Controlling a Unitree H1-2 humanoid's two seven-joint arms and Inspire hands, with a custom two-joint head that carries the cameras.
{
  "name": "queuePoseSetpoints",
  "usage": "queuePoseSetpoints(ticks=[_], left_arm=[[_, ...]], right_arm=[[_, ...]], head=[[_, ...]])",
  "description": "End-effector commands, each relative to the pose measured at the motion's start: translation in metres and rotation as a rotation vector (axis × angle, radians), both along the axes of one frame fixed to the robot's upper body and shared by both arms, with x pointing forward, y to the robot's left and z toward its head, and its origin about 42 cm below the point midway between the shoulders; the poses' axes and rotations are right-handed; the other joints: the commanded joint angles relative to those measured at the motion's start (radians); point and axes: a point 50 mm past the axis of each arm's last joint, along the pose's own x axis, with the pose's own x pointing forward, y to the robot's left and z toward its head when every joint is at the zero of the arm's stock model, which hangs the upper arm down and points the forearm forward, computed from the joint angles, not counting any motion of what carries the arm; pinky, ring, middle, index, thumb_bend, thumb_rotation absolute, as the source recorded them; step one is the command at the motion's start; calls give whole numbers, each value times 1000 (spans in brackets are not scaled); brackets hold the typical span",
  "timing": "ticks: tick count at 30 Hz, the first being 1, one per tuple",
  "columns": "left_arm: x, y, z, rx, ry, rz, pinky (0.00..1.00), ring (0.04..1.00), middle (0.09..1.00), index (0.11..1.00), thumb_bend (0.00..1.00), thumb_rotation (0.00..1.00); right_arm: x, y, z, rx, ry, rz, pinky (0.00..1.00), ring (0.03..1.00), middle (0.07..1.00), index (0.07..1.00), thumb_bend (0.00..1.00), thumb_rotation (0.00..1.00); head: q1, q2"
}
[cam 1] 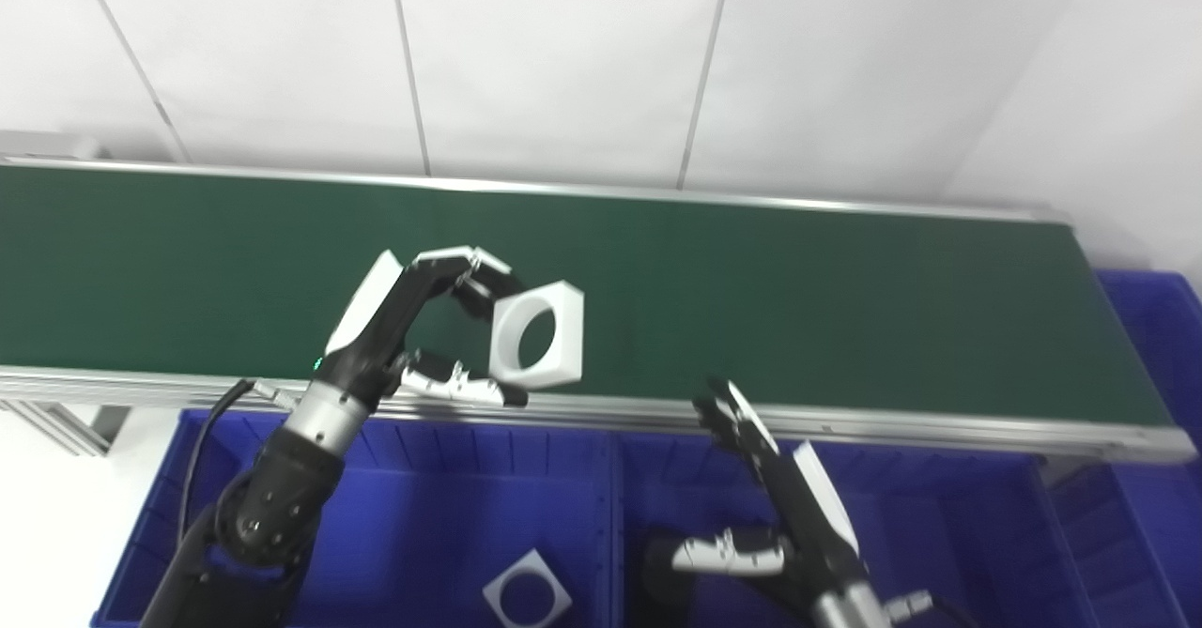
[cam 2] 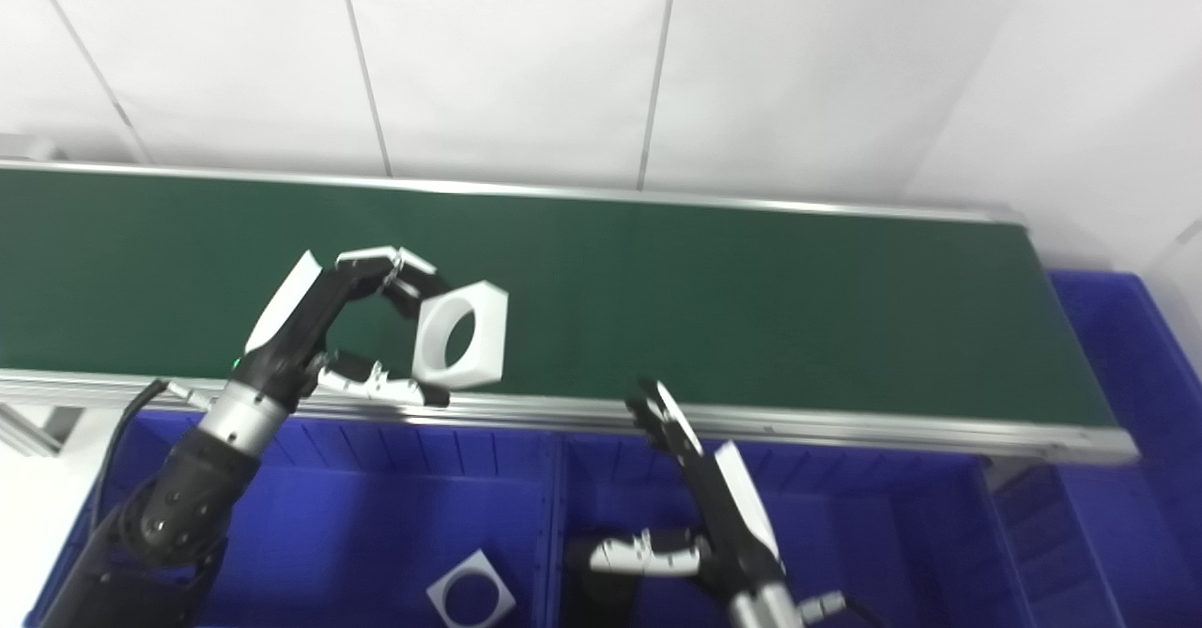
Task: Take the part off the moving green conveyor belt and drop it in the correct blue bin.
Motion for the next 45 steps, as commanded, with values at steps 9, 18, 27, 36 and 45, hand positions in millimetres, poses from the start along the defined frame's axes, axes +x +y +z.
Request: queuePoseSetpoints(ticks=[9, 18, 27, 36, 45], left_arm=[[-22, 0, -13, 84, -8, -112, 419, 426, 487, 521, 499, 0], [-32, -5, -21, 281, 174, -173, 467, 435, 515, 494, 500, 0], [-35, -19, -32, 503, 272, -194, 440, 396, 506, 522, 497, 0], [-33, -26, -39, 672, 391, -144, 601, 629, 645, 494, 510, 29], [-33, -31, -36, 834, 463, -133, 817, 907, 921, 908, 702, 200]], right_arm=[[-1, -1, 13, -1, -31, -5, 833, 886, 915, 973, 833, 157], [-6, -4, 17, 4, -25, -20, 837, 882, 916, 966, 848, 136], [-13, -10, 21, 22, 6, -28, 857, 901, 923, 971, 836, 146], [-16, -10, 22, 26, 13, -30, 887, 907, 923, 972, 840, 152], [-16, -9, 23, 27, 9, -26, 890, 907, 919, 969, 840, 145]], head=[[10, 11], [10, 5], [51, -7], [67, -11], [76, -16]])
